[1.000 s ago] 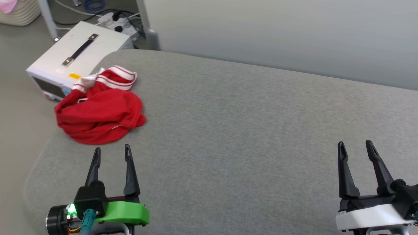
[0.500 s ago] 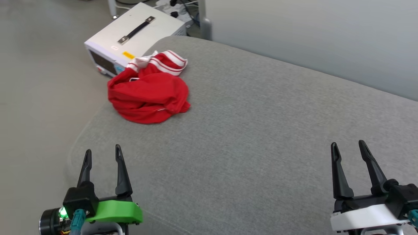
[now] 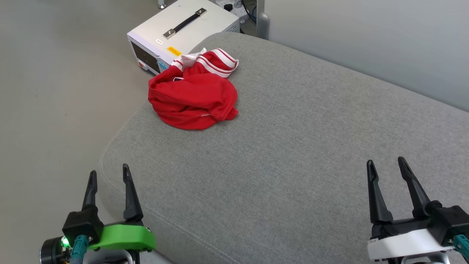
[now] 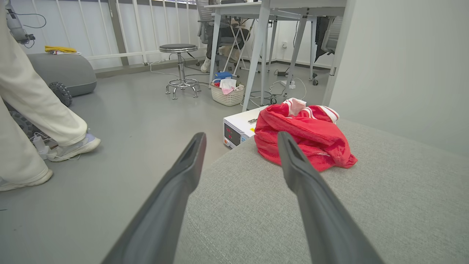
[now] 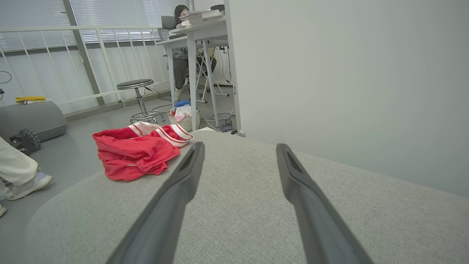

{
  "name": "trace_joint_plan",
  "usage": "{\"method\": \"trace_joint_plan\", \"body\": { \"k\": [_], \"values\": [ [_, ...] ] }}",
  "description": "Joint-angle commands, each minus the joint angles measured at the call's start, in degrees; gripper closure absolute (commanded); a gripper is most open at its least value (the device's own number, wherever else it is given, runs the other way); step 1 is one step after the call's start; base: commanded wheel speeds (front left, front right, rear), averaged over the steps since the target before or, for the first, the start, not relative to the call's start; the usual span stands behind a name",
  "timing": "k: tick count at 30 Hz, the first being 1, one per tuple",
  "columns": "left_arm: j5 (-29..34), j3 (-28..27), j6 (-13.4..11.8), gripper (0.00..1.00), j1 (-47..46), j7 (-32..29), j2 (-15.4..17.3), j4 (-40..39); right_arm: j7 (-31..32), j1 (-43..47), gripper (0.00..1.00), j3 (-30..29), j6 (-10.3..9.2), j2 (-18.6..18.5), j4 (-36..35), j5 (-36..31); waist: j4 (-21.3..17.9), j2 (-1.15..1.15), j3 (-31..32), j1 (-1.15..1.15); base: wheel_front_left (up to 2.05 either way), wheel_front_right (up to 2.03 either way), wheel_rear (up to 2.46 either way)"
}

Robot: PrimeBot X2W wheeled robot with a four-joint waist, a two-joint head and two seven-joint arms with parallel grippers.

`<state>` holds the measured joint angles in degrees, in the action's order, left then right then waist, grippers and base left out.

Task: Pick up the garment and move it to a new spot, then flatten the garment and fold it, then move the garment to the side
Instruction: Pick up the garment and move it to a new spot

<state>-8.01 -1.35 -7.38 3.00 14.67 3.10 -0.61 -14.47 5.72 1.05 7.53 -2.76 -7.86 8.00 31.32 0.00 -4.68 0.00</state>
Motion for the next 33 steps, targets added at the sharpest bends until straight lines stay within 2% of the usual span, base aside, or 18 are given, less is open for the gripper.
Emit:
{"method": "trace_joint_plan", "body": {
  "k": [1, 5, 9, 14, 20, 24, 27, 30, 33],
  "values": [
    [-0.5, -0.3, 0.2, 0.0, -1.0, 0.3, -0.2, 0.2, -0.5, -0.9, 0.0, 0.1, -0.04, -0.1, -0.1, -0.9, -0.6, 0.0, -0.6, 0.0, 0.0, 0.0, 0.0],
    [-1.9, -3.0, 1.8, 0.0, -4.9, 0.3, -0.2, 1.0, -0.5, -2.0, 0.0, 0.4, -0.04, -0.1, -0.3, -1.9, -2.2, 0.0, -2.5, 0.0, 0.0, 0.0, 0.0],
    [-2.0, -7.0, 5.4, 0.0, -11.5, 0.3, -0.2, 1.5, -0.5, -3.6, 0.0, 0.7, -0.04, -0.1, -1.0, -3.8, -4.9, 0.0, -5.7, 0.0, 0.0, 0.0, 0.0],
    [-2.4, -12.9, 10.8, 0.0, -21.6, 0.3, 1.8, 3.9, -0.5, -6.2, 0.0, 0.6, -0.04, -0.1, -2.5, -5.9, -9.1, 0.0, -10.6, 0.0, 0.0, 0.0, 0.0],
    [-2.8, -15.5, 13.8, 0.0, -32.3, 0.3, 6.2, 8.0, -0.5, -8.4, 0.0, 1.1, -0.04, -1.1, -4.8, -7.3, -12.8, 0.0, -15.8, 0.0, 0.0, 0.0, 0.0],
    [-4.6, -13.5, 14.6, 0.0, -38.7, 0.0, 10.6, 15.4, -0.5, -10.3, 0.0, 1.1, -0.04, -1.9, -6.4, -7.6, -14.1, 0.0, -18.7, 0.0, 0.0, 0.0, 0.0],
    [-8.3, -10.2, 14.8, 0.0, -43.7, -4.6, 14.2, 21.6, -0.5, -11.5, 0.0, 1.3, -0.04, -2.2, -7.4, -7.6, -14.9, 0.0, -20.3, 0.0, 0.0, 0.0, 0.0],
    [-13.3, -4.3, 14.8, 0.0, -46.7, -11.1, 18.4, 25.1, -0.5, -12.4, 0.0, 1.3, -0.04, -2.5, -7.9, -7.6, -15.6, 0.0, -21.4, 0.0, 0.0, 0.0, 0.0],
    [-20.4, 1.1, 14.8, 0.0, -48.9, -20.3, 21.9, 27.9, -0.5, -13.0, 0.0, 1.0, -0.04, -2.6, -7.9, -7.6, -16.2, 0.0, -22.3, 0.0, 0.0, 0.0, 0.0]
  ]
}}
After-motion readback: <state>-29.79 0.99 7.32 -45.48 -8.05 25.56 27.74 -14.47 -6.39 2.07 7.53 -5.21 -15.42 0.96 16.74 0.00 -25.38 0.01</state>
